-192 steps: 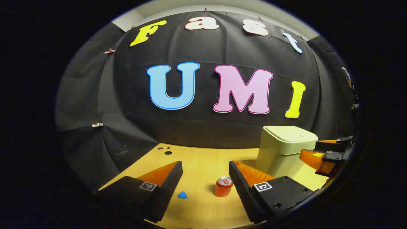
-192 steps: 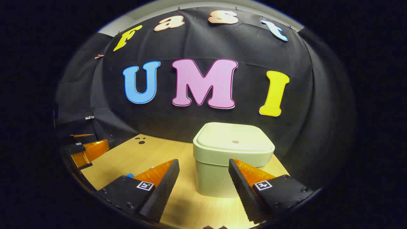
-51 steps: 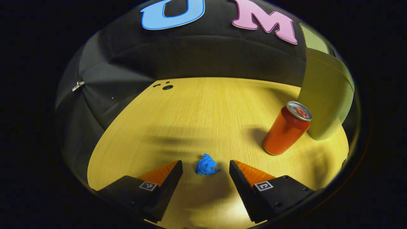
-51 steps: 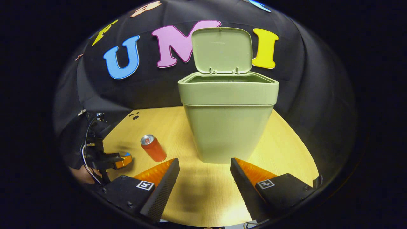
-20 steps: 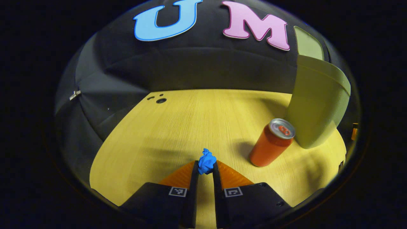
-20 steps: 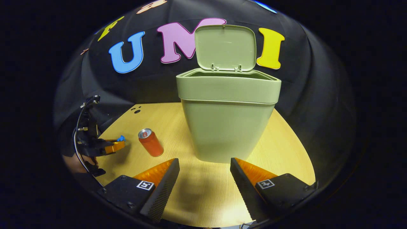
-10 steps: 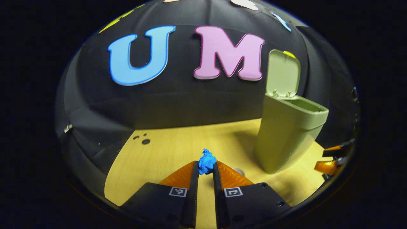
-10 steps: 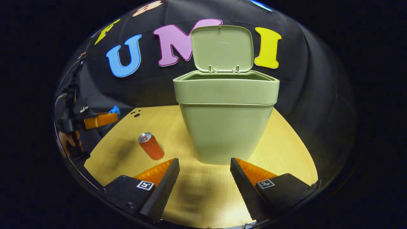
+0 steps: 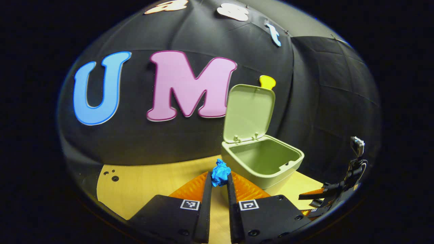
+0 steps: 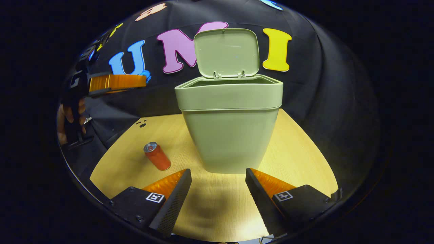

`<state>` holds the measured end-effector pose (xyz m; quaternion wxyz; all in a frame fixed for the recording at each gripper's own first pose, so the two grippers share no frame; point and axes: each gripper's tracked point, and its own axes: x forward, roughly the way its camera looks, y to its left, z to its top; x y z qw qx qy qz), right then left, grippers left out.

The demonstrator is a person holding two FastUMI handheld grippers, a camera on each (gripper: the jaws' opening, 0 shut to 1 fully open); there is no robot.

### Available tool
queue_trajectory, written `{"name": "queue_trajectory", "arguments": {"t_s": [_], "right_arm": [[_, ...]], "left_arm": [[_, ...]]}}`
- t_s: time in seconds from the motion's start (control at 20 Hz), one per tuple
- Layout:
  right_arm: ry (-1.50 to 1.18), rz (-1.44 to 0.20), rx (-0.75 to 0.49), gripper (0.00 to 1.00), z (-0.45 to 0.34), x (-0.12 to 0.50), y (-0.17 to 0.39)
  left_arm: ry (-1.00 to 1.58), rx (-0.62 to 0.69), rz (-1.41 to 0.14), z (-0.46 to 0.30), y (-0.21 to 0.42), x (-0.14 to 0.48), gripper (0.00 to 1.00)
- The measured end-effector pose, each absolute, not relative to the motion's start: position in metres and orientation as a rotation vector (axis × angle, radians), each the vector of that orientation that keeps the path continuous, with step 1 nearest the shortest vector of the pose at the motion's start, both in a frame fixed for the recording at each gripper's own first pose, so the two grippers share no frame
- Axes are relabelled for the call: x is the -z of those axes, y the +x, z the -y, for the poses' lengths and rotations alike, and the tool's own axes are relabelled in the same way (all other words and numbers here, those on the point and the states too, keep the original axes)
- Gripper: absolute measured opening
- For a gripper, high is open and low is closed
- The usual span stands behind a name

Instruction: Press the lid of the desktop garbage bin to open it, pick up the crumpled paper on the desktop and throw it into the bin, then pick up the pop can on the desktop and drop it into the bin, and finally close the garbage bin lid.

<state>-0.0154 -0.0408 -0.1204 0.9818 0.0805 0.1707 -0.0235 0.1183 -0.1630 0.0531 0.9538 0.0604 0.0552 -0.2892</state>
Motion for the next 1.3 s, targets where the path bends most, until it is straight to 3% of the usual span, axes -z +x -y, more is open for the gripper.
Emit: {"name": "queue_trajectory", "arguments": {"t_s": [0.4, 0.45, 0.8, 0.95, 1.05, 1.1, 1.3], "right_arm": [[0.153, -0.352, 0.072, 1.00, 0.067, 0.124, -0.016], [0.154, -0.353, 0.074, 1.00, 0.069, 0.125, -0.016], [0.153, -0.351, 0.054, 1.00, 0.081, 0.127, -0.016], [0.153, -0.355, 0.043, 1.00, 0.083, 0.127, -0.013], [0.151, -0.359, 0.031, 1.00, 0.083, 0.127, -0.012], [0.145, -0.363, 0.025, 1.00, 0.081, 0.128, -0.011], [0.141, -0.373, 0.005, 1.00, 0.071, 0.131, -0.015]], "left_arm": [[0.102, 0.706, -0.128, 0.242, 0.128, -0.052, 0.28], [0.100, 0.712, -0.129, 0.250, 0.130, -0.052, 0.24], [0.139, 0.726, -0.152, 0.280, 0.142, -0.042, 0.31], [0.113, 0.731, -0.137, 0.286, 0.141, -0.045, 0.58], [0.114, 0.700, -0.108, 0.281, 0.144, -0.052, 0.89], [0.110, 0.686, -0.097, 0.276, 0.143, -0.055, 0.95], [0.056, 0.627, -0.069, 0.244, 0.139, -0.064, 0.95]]}}
